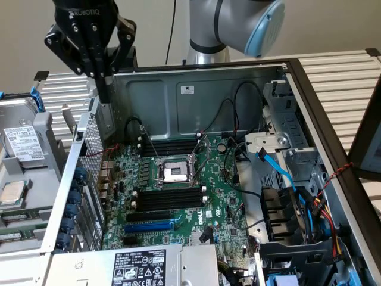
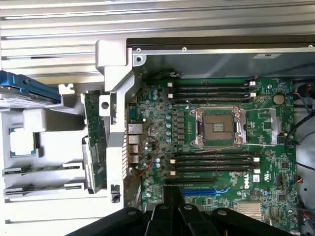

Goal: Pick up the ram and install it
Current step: 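Reach for the ram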

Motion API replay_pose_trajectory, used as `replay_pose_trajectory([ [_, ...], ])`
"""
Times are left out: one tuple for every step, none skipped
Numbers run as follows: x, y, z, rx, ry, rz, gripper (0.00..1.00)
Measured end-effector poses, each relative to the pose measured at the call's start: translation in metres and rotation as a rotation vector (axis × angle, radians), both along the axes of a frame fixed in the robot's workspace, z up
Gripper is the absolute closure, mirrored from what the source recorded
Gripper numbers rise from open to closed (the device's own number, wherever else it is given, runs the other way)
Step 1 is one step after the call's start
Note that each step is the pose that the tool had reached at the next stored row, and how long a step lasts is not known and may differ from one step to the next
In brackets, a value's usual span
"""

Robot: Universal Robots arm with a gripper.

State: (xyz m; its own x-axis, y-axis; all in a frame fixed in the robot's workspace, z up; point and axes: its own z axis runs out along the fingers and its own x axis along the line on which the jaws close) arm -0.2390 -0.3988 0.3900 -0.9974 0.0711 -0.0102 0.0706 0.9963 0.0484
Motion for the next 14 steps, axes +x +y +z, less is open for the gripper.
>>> replay_pose_trajectory([
  [-0.004,0.0,-0.0002,0.0,0.0012,0.0,0.89],
  [-0.009,0.0,-0.0004,0.0,0.0024,0.0,0.89],
  [-0.014,0.0,-0.0006,0.0,0.0038,0.0,0.89],
  [-0.018,0.0,-0.0008,0.0001,0.0053,0.0,0.89],
  [-0.022,0.0,-0.0009,0.0,0.0069,0.0,0.89],
  [-0.027,0.0,-0.0011,0.0,0.0086,0.0,0.89],
  [-0.032,0.0,-0.0013,0.0,0.0103,0.0,0.89],
  [-0.036,0.0,-0.0016,0.0,0.0119,0.0,0.89],
  [-0.041,0.0,-0.0019,0.0,0.0137,0.0,0.89],
  [-0.045,0.0,-0.0022,0.0,0.0155,0.0,0.89],
  [-0.05,0.0,-0.0025,0.0,0.0175,0.0,0.89],
  [-0.055,0.0,-0.0028,0.0,0.0201,0.0,0.89],
  [-0.059,0.0,-0.0031,0.0,0.0228,0.0,0.89],
  [-0.063,0.0,-0.0034,0.0,0.0257,0.0,0.89],
])
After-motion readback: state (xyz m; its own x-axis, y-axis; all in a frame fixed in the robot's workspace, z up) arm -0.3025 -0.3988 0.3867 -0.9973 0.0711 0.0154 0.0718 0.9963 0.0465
